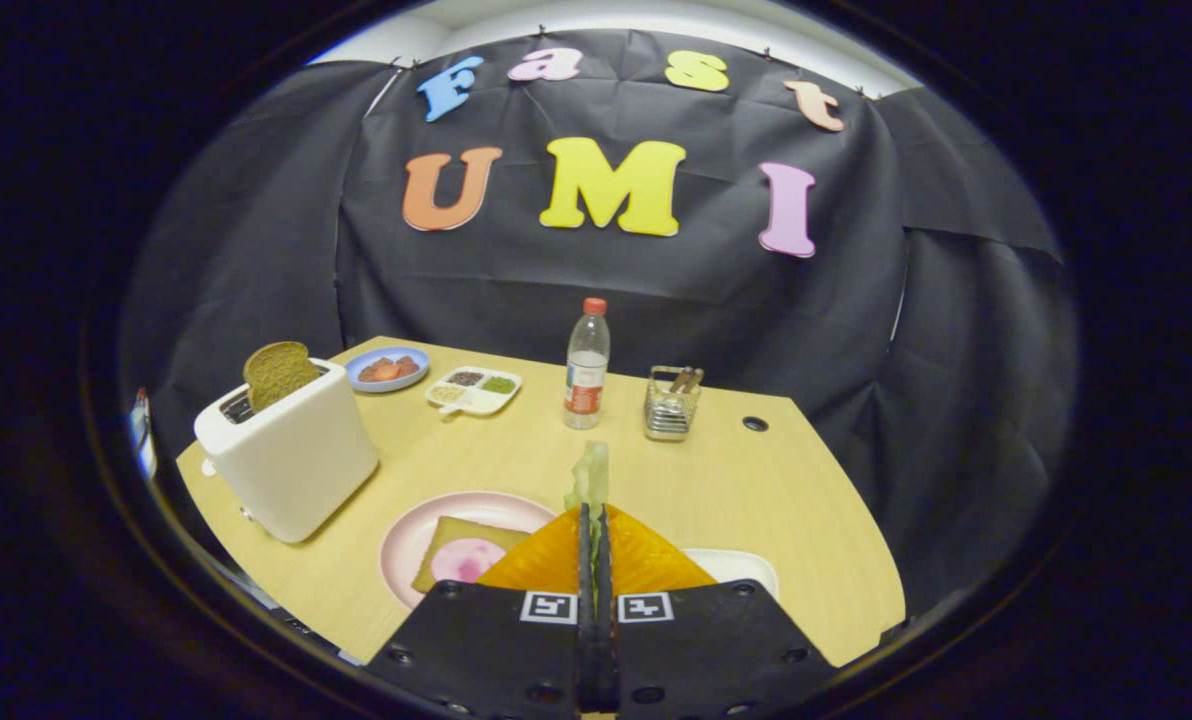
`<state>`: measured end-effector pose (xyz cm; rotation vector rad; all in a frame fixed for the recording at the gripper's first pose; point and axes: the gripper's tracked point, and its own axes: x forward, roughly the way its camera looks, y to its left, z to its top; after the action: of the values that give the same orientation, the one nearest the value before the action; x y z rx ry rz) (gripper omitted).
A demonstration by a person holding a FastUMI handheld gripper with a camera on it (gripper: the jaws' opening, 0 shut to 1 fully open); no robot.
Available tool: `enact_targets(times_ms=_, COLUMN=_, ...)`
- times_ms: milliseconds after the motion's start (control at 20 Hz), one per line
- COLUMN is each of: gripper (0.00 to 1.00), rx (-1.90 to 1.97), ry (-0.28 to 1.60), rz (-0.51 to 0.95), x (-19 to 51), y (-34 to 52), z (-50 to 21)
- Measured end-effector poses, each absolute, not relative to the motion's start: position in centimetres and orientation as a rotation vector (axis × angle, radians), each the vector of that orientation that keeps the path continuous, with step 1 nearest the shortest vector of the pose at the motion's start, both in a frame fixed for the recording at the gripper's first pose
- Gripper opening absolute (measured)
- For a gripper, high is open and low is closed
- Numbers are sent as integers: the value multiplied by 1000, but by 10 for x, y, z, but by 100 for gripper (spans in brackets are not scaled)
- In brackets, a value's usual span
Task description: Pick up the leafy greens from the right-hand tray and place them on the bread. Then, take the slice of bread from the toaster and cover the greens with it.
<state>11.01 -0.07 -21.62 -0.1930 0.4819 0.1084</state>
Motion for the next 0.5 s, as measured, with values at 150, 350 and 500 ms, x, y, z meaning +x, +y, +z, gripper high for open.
enact_targets(times_ms=150, gripper=0, rx=-175, ry=499, rz=178, x=108, y=48, z=-231)
enact_targets(times_ms=350, gripper=0, rx=-99, ry=495, rz=288, x=112, y=108, z=-248)
enact_targets(times_ms=500, gripper=0, rx=-7, ry=534, rz=326, x=119, y=127, z=-268)
